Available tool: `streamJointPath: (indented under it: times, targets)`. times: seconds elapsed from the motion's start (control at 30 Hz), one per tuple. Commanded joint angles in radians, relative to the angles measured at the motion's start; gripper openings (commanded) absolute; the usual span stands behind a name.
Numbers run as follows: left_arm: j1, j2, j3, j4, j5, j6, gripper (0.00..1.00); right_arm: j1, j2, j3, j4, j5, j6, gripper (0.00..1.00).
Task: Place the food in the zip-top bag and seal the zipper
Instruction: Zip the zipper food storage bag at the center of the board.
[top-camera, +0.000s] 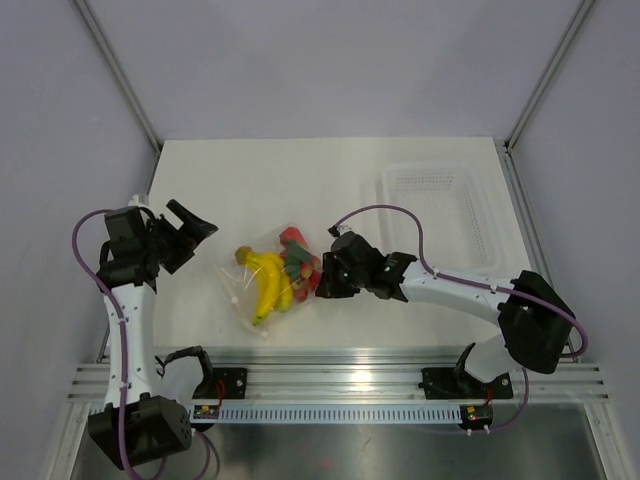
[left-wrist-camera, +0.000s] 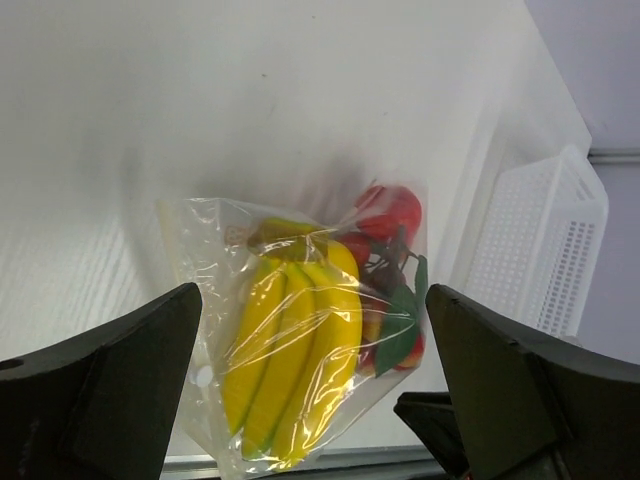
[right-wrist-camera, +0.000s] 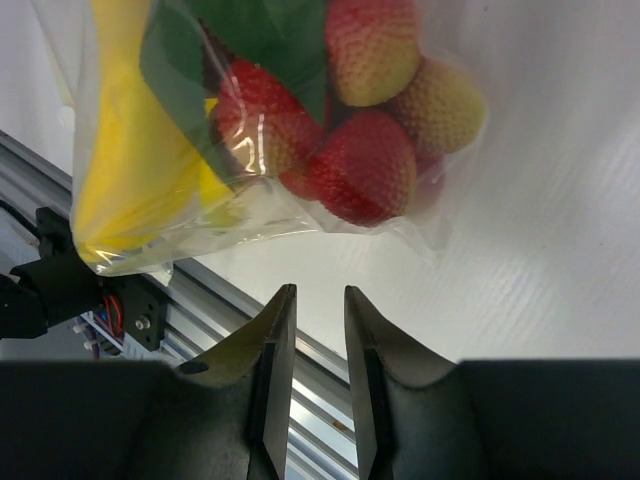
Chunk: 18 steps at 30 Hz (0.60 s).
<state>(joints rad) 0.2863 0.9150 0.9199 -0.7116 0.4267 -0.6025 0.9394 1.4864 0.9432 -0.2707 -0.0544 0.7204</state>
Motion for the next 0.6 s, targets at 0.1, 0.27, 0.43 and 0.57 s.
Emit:
streamJointPath:
  times: [0.1,0.27,0.43,0.57]
  targets:
    - [0.04,0.019,-0.032,-0.025,-0.126,0.001,0.99,0.05,0.054,0.014,0.174,0.021,0.077,0.34]
    - [0.044,0.002,-0.102,-0.032,-0.125,-0.003,0.99,0.055,0.132,0.1,0.188,0.017,0.071,0.34]
    - [0.044,-0.048,-0.147,-0.049,-0.103,0.012,0.99,0.029,0.204,0.219,0.15,0.143,0.033,0.43]
    - [0.044,-0.1,-0.156,-0.1,-0.112,0.029,0.99,-0.043,0.285,0.295,0.168,0.114,0.011,0.42]
